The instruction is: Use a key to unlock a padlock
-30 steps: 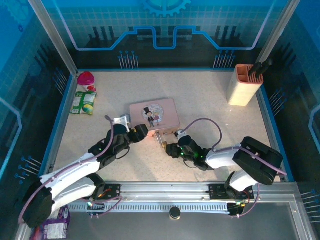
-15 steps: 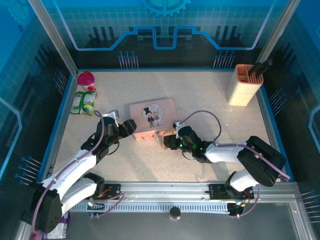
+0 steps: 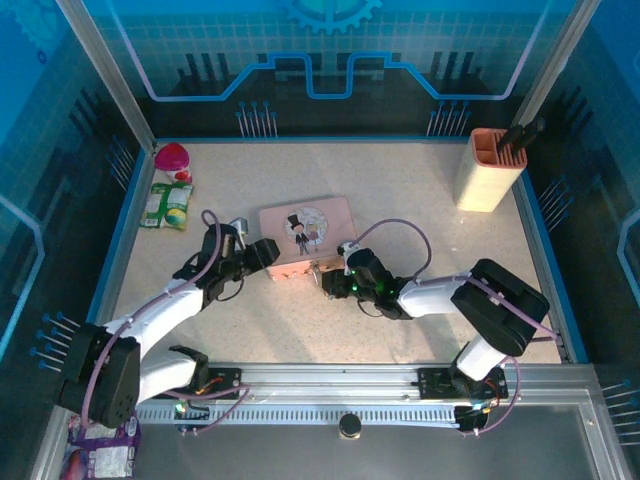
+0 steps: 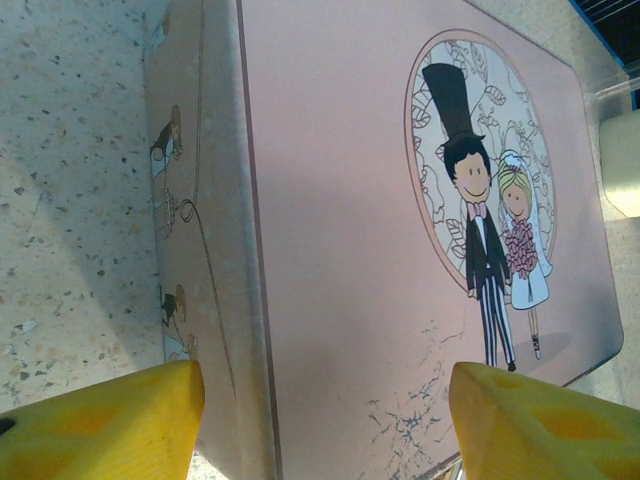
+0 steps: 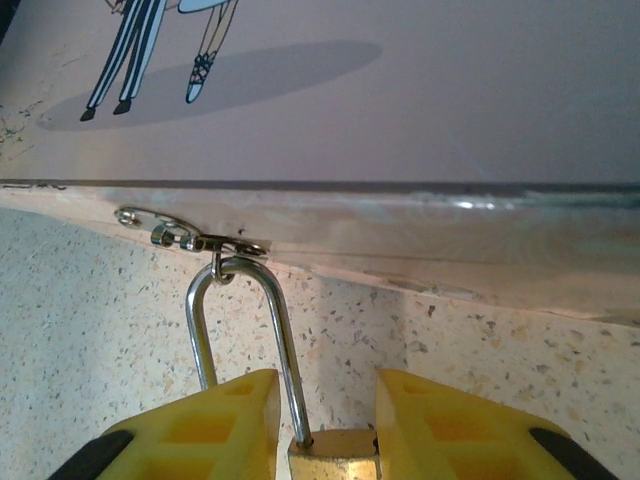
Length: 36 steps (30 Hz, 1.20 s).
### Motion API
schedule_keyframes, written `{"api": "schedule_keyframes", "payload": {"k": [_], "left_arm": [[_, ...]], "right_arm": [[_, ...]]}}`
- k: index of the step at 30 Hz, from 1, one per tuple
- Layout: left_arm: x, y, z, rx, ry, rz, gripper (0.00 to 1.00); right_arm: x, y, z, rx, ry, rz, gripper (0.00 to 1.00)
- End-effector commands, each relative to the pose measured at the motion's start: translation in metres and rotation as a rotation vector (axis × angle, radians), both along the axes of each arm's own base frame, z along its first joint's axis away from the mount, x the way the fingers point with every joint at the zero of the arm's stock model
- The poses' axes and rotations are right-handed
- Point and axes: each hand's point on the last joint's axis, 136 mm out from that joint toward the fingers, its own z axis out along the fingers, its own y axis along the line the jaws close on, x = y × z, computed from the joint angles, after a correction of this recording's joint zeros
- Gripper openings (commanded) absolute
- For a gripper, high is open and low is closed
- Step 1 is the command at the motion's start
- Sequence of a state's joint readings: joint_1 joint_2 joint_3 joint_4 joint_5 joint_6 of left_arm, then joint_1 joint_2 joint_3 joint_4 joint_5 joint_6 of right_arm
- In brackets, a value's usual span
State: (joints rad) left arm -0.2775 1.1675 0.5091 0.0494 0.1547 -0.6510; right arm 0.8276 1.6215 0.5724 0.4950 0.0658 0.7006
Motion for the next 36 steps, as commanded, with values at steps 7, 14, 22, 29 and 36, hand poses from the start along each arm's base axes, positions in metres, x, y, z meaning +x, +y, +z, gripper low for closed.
{"api": "schedule_keyframes", "payload": {"k": [7,14,22,29,36], "left_arm": [[0.004,-0.013,-0.003,-0.052,0.014,-0.052,0.65],[0.002,-0.015,-0.012,-0.061,0.040,-0.059,0.64],[-0.002,-0.019,-0.022,-0.032,0.084,-0.053,0.63],[-0.013,-0.038,-0.028,-0.014,0.107,-0.052,0.61],[-0.022,-0.055,-0.032,0.014,0.115,-0.052,0.62]], "right_arm": [[0.011,0.015,-0.003,0.029,0.003,0.025,0.30],[0.012,0.018,-0.012,0.022,0.019,0.025,0.25],[0.012,0.008,-0.013,0.050,0.066,-0.070,0.13],[0.012,-0.001,-0.002,0.143,0.065,-0.260,0.07],[0.023,-0.017,0.001,0.229,0.088,-0.418,0.05]]}}
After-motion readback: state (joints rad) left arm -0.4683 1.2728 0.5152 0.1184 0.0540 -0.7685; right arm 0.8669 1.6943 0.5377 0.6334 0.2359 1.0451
